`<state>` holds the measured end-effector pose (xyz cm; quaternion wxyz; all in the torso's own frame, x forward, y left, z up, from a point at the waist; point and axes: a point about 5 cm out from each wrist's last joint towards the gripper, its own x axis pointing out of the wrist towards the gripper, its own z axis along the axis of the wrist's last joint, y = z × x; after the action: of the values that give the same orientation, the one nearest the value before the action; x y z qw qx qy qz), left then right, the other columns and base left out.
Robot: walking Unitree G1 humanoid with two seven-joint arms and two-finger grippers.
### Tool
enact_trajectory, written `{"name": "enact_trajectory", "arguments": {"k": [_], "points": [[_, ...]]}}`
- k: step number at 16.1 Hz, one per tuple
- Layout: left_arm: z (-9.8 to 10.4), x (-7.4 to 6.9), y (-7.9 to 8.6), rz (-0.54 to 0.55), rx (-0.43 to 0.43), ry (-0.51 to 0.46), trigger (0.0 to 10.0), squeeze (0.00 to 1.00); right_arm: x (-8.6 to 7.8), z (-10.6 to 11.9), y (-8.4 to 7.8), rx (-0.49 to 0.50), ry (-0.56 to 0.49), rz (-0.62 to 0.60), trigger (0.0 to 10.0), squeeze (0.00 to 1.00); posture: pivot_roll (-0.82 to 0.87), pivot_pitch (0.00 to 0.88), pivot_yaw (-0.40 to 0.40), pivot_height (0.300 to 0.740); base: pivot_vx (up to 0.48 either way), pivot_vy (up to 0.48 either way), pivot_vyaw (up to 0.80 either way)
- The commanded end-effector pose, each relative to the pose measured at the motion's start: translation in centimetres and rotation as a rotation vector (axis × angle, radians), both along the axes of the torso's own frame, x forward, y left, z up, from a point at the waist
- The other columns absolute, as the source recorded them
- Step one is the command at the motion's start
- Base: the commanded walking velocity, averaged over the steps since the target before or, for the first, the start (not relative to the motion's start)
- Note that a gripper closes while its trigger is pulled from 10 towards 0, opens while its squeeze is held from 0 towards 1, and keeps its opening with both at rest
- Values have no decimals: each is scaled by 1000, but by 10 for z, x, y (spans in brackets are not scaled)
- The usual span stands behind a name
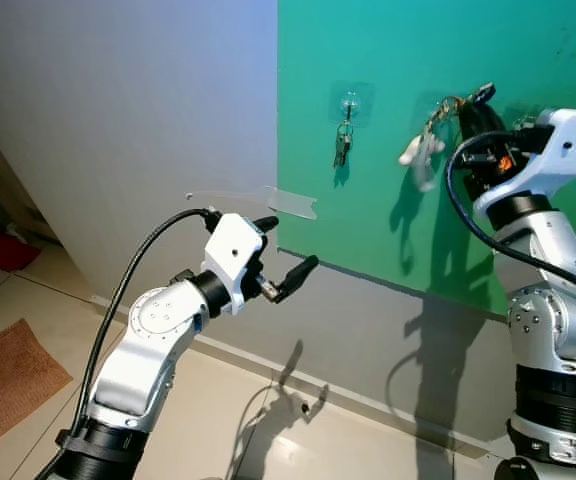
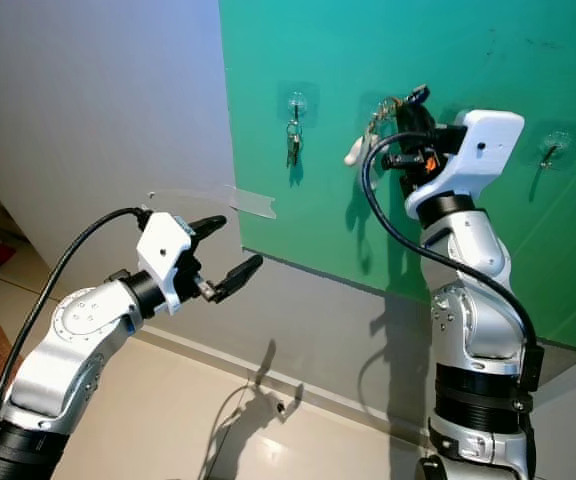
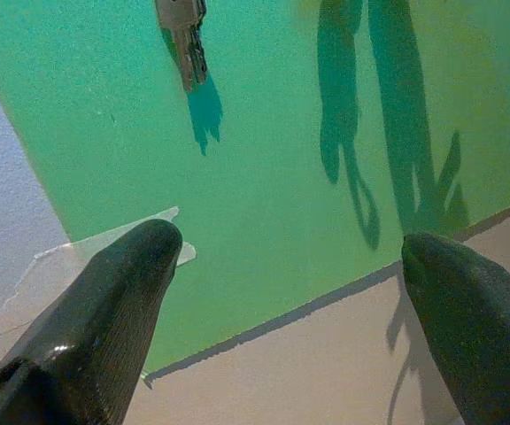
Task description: Hang keys on a hook
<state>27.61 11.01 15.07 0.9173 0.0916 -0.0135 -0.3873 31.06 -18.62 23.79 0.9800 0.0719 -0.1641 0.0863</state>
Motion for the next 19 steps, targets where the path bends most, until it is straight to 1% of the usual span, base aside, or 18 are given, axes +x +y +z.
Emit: {"name": "enact_trajectory", "arguments": {"k": [1,2,4,11,13,15,16,17,19], "points": [[1,2,-3,-8,8,-8,10000,0,-5,5,3,-20,-4,55,10000,0,-69,0,-5,740,0,0,0],[1,2,-3,-9,7,-7,10000,0,-7,1,5,-36,11,77,10000,0,-71,0,-5,740,0,0,0],[1,2,-4,-10,6,-7,10000,0,-8,-4,4,-39,31,78,10000,0,-72,0,-5,740,0,0,0],[0,3,-6,-18,4,-7,10000,0,-14,-32,-10,-18,129,8,10000,0,-80,0,-3,740,0,0,0],[0,3,-7,-20,3,-9,10000,0,-14,-46,-12,2,180,-11,10000,0,-82,0,-3,740,0,0,0],[1,3,-7,-20,3,-12,10000,0,-14,-54,-9,-1,215,-12,10000,0,-81,0,-4,740,0,0,0],[1,3,-7,-20,1,-18,10000,0,-12,-61,-6,-7,257,-13,10000,0,-80,0,-5,740,0,0,0],[1,3,-7,-20,0,-22,10000,0,-12,-64,-5,-9,277,-15,10000,0,-80,0,-6,740,0,0,0],[10,4,-12,-47,-48,-54,10000,0,-10,-70,2,2,301,-7,10000,0,-75,0,-11,740,0,0,0]]}}
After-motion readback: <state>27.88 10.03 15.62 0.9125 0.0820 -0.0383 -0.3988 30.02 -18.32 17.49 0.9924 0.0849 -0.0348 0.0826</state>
